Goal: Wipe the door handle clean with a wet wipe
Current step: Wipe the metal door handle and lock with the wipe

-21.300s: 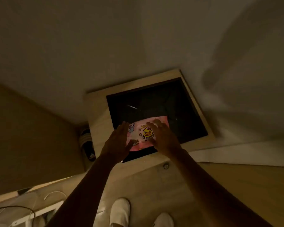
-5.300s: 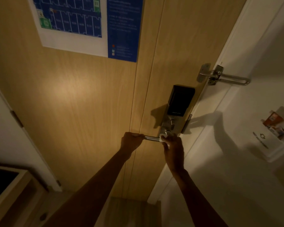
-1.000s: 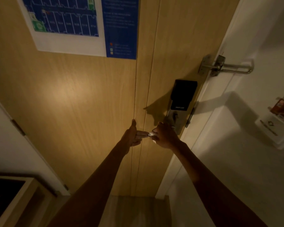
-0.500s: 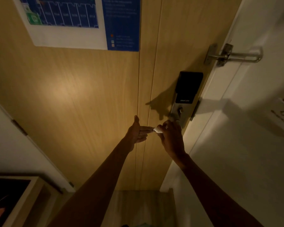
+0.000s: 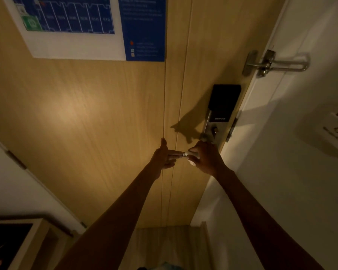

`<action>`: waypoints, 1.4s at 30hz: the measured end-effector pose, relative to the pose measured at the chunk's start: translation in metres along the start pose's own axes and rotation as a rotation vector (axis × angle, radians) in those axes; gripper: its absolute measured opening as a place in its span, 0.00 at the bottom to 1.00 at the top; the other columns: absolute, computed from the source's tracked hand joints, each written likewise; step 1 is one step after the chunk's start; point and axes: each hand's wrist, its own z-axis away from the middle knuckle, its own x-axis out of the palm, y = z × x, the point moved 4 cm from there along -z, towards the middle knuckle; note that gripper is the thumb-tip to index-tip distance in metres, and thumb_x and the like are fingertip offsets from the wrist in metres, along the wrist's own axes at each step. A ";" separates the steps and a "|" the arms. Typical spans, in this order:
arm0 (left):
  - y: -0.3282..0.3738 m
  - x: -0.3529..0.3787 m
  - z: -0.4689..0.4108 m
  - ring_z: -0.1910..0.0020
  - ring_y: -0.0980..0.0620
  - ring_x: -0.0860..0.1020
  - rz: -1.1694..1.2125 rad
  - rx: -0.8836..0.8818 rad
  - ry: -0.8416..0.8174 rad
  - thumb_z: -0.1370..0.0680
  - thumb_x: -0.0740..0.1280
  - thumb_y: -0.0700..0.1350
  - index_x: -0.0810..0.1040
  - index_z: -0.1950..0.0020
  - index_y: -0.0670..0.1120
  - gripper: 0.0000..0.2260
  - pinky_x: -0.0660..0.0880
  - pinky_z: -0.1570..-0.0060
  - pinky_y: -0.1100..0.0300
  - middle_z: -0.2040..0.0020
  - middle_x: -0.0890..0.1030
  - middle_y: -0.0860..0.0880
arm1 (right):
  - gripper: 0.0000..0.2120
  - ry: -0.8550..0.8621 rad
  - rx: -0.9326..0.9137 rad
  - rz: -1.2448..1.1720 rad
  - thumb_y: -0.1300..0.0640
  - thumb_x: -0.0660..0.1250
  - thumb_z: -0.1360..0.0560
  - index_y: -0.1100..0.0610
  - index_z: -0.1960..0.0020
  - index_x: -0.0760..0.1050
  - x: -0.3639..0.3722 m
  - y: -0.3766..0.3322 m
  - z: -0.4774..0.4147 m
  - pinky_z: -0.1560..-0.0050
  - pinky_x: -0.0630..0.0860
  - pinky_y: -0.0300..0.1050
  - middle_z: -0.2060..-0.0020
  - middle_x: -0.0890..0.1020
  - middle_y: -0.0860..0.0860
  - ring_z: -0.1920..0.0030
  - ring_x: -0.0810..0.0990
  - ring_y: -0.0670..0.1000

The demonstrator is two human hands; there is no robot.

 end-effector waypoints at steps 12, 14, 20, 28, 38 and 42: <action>0.008 0.003 0.001 0.38 0.45 0.77 -0.024 -0.034 0.005 0.21 0.39 0.64 0.81 0.41 0.39 0.39 0.74 0.42 0.55 0.40 0.81 0.42 | 0.10 0.103 0.020 0.177 0.53 0.71 0.26 0.57 0.48 0.78 0.014 -0.015 0.015 0.40 0.72 0.54 0.48 0.81 0.55 0.42 0.77 0.57; 0.010 0.004 0.002 0.38 0.45 0.78 -0.022 -0.040 0.009 0.20 0.39 0.64 0.81 0.41 0.39 0.39 0.74 0.44 0.58 0.40 0.81 0.41 | 0.11 0.003 -0.026 0.169 0.52 0.67 0.24 0.56 0.46 0.77 0.009 -0.012 0.005 0.39 0.70 0.52 0.46 0.80 0.55 0.41 0.75 0.56; 0.015 0.008 0.005 0.38 0.43 0.78 -0.019 -0.046 0.017 0.20 0.40 0.63 0.79 0.40 0.36 0.39 0.74 0.39 0.53 0.39 0.80 0.39 | 0.15 -0.403 0.012 -0.046 0.48 0.64 0.22 0.60 0.48 0.78 -0.007 -0.007 -0.019 0.50 0.74 0.49 0.53 0.82 0.56 0.52 0.80 0.55; 0.014 0.009 -0.001 0.41 0.44 0.79 -0.013 -0.011 0.070 0.20 0.43 0.64 0.81 0.44 0.35 0.38 0.75 0.40 0.53 0.43 0.82 0.39 | 0.12 -0.097 0.017 0.061 0.50 0.66 0.23 0.56 0.44 0.78 0.008 -0.011 -0.003 0.45 0.73 0.48 0.47 0.80 0.54 0.45 0.77 0.54; 0.010 0.010 -0.007 0.49 0.47 0.81 -0.005 -0.002 0.142 0.21 0.46 0.65 0.84 0.54 0.41 0.36 0.77 0.49 0.57 0.54 0.84 0.43 | 0.17 0.223 0.108 0.182 0.55 0.74 0.29 0.55 0.41 0.78 0.006 0.039 0.039 0.49 0.77 0.48 0.40 0.78 0.55 0.42 0.76 0.57; 0.008 0.011 -0.008 0.52 0.47 0.82 0.005 -0.020 0.184 0.21 0.46 0.65 0.84 0.53 0.40 0.36 0.78 0.52 0.58 0.56 0.85 0.43 | 0.15 0.289 0.200 -0.025 0.56 0.71 0.25 0.55 0.39 0.78 -0.007 0.049 0.055 0.51 0.81 0.47 0.45 0.80 0.54 0.47 0.79 0.54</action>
